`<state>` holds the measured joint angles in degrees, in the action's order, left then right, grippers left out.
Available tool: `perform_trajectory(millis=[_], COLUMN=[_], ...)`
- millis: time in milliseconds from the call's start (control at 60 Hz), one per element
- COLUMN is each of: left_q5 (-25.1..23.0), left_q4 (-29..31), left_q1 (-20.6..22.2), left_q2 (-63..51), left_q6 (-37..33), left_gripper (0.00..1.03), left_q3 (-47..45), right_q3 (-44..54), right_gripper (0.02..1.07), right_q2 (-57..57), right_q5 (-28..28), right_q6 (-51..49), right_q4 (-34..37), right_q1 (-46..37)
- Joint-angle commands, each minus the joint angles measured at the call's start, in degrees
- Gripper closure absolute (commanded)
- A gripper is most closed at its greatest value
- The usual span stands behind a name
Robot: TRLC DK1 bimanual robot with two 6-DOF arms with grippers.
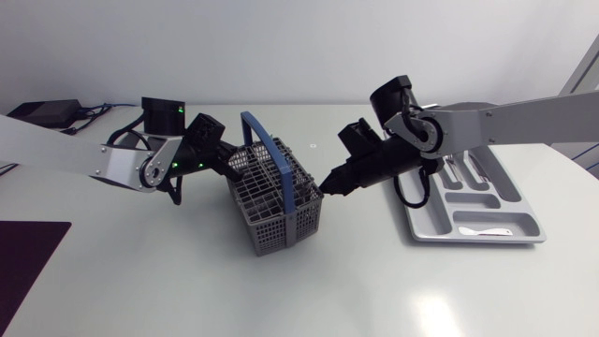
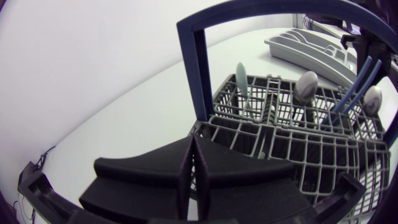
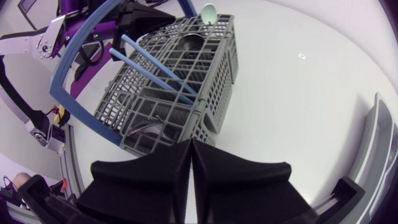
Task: Unload the cutlery basket into the drawer organizer.
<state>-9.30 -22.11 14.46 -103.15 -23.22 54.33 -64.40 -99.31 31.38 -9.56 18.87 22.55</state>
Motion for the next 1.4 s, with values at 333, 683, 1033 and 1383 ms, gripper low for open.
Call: perform_trajectory(millis=[333, 683, 1033, 1383], left_q5=[-0.5, -2.7, -0.3, 4.9], left_q4=[5.8, 6.5, 8.8, 8.7], left_q1=[2.9, -2.0, 2.3, 8.0], left_q2=[-2.5, 17.5, 29.1, 33.4], left_q6=[-1.2, -5.6, -8.1, -10.1], left_gripper=[1.0, 1.0, 1.0, 1.0], left_q3=[3.7, -11.1, -17.9, -23.1], right_q3=[6.8, 14.3, 17.5, 20.2], right_gripper=[0.98, 0.93, 0.58, 0.44], right_q2=[8.3, 26.5, 27.9, 25.4], right_q5=[-0.6, -7.8, -11.5, -19.5], right_q6=[-0.7, -25.0, -37.2, -45.4], right_q4=[1.7, 0.8, -2.8, -9.3], right_q1=[5.2, 5.4, 8.2, 13.9])
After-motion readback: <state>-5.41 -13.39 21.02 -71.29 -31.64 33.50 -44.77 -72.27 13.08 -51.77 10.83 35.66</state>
